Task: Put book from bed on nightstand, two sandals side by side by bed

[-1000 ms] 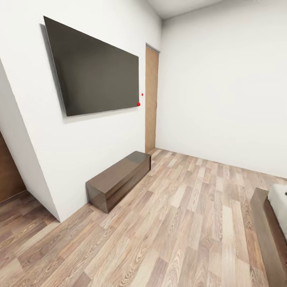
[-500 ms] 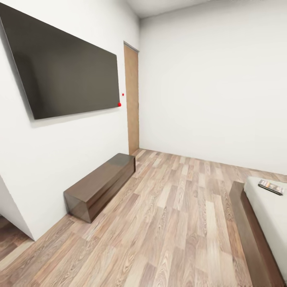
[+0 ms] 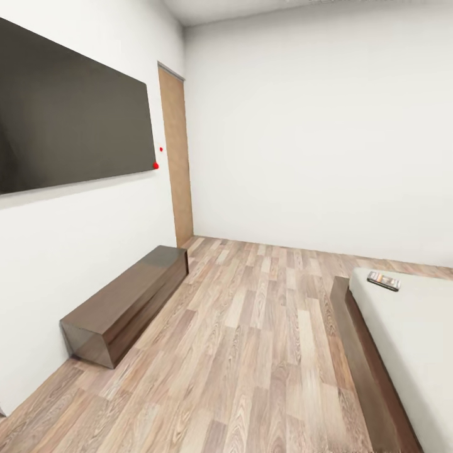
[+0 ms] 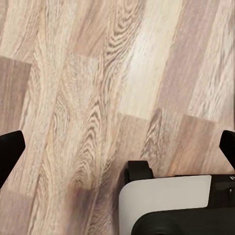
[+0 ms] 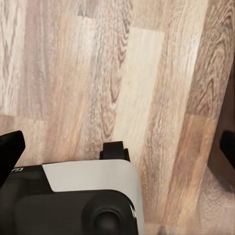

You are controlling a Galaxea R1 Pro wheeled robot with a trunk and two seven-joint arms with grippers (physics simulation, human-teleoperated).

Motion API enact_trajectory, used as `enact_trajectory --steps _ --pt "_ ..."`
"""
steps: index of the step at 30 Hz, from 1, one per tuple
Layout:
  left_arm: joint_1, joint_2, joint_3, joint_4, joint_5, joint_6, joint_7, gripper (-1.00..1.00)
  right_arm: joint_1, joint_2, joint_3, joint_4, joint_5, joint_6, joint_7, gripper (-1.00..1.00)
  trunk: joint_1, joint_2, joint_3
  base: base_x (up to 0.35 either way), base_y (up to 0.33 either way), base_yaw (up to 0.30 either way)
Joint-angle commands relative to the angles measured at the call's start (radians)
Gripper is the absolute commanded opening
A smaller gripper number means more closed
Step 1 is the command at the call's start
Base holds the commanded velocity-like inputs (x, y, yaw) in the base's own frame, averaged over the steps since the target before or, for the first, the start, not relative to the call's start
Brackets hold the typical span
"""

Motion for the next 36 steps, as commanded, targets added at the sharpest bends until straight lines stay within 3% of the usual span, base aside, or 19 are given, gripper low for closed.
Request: enact_trajectory --steps 1,14,36 --pt "0.0 0.001 -0.008 -0.001 0.01 0.002 -0.002 1.0 -0.001 0.0 -0.008 0.001 0.0 -0.003 0.003 1.0 0.0 -0.001 -0.001 0.057 0.0 -0.296" --pt "0.0 0.001 -0.008 -0.001 0.011 0.001 -0.003 1.0 -0.001 0.009 -0.008 0.003 -0.001 -0.003 0.003 1.0 0.0 -0.001 -0.001 0.088 0.039 -0.167" --pt "0.0 0.001 -0.01 -0.001 0.01 0.002 -0.004 1.0 -0.001 0.02 -0.008 0.004 -0.001 -0.003 0.003 1.0 0.0 -0.001 -0.001 0.305 0.084 -0.006"
